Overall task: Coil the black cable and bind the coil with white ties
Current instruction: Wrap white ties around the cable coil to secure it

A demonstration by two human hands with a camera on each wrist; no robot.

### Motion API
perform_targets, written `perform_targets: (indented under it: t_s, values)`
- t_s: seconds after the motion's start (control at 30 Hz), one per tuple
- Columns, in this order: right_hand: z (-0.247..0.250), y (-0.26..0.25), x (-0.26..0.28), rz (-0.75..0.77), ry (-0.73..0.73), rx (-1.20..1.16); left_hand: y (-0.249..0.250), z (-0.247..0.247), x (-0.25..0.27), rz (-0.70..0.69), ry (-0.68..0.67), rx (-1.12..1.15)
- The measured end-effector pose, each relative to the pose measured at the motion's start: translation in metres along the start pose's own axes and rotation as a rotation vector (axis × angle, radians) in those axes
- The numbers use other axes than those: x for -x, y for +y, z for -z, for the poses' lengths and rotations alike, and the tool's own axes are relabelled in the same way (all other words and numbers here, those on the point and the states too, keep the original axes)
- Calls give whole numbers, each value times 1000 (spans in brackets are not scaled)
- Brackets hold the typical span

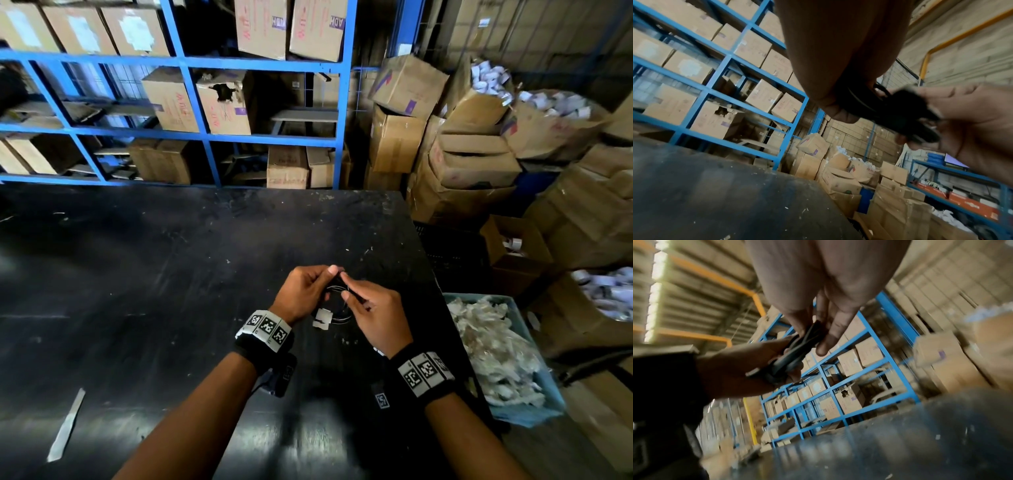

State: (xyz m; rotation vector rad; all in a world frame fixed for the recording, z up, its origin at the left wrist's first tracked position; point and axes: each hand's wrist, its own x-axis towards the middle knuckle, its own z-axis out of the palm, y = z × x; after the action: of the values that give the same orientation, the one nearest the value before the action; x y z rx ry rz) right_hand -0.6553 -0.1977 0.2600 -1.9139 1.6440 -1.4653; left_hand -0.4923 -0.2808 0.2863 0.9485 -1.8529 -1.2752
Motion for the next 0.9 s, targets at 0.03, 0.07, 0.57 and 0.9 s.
perform_targets:
  t_s: [0.03,0.07,0.57,0.9]
  values:
    - [2,0,1,33,-14,61,3,-1,1,-7,-8,47]
    - [4,-1,1,45,-12,104,5,-1,2,-19,-21,104]
    - [33,0,0,46,-101,6,15,7,12,-222,-228,-236]
    - [28,-8,0,-594,-61,-834,11,-20,15,-57,94,212]
